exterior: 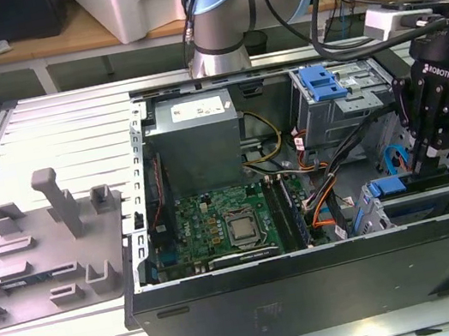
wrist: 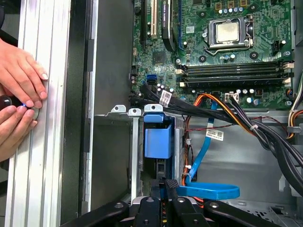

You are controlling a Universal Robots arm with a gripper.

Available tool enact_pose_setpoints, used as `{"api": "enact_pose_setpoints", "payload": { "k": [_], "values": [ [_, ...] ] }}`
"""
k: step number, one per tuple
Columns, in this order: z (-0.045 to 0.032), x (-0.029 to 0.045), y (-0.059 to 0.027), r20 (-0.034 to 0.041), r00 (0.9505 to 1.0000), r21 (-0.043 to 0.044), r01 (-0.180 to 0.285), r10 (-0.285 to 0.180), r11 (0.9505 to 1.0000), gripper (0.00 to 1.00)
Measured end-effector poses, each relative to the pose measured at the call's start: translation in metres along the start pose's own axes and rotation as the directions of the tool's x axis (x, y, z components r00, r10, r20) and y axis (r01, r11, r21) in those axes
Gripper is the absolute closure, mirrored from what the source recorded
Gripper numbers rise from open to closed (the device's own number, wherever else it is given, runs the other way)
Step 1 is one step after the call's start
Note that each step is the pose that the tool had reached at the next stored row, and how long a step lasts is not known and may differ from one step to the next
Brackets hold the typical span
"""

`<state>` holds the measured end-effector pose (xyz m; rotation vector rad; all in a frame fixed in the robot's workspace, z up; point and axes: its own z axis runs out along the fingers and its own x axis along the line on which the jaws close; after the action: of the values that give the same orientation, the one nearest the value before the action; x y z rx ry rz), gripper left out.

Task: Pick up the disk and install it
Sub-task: 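Insert the second disk wire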

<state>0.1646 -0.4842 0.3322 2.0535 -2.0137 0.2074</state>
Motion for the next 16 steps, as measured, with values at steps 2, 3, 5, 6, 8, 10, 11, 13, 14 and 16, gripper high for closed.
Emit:
{"api": "enact_pose_setpoints", "payload": {
  "k": [2, 3, 5, 6, 8, 10, 11, 13, 14, 16],
  "values": [
    [0.0, 0.0, 0.0, 0.0001, 1.0, 0.0, 0.0, 0.0, 1.0, 0.77],
    [0.0, 0.0, 0.0, 0.0001, 1.0, -0.0001, 0.0, 0.0, 1.0, 0.71],
    [-0.0002, 0.0, 0.0, -0.0001, 1.0, 0.0, 0.0, 0.0, 1.0, 0.65],
    [-0.0002, 0.0001, 0.0001, -0.0003, 1.0, -0.0001, 0.0, 0.0, 1.0, 0.58],
    [-0.0001, 0.0, 0.0012, -0.0004, 1.0, 0.0008, 0.0, 0.0, 1.0, 0.58],
    [0.0001, -0.0006, 0.0073, -0.0003, 1.0, 0.009, -0.003, 0.003, 1.0, 0.58],
    [0.0, -0.0009, 0.0101, -0.0004, 1.0, 0.013, -0.004, 0.004, 0.9999, 0.58],
    [-0.0005, -0.0015, 0.0141, -0.0005, 1.0, 0.0198, -0.006, 0.006, 0.9998, 0.58],
    [-0.0013, -0.0018, 0.0172, -0.0004, 1.0, 0.0262, -0.008, 0.008, 0.9996, 0.58],
    [-0.0028, -0.0023, 0.0206, -0.0003, 0.9999, 0.0344, -0.01, 0.01, 0.9994, 0.58]
  ]
}}
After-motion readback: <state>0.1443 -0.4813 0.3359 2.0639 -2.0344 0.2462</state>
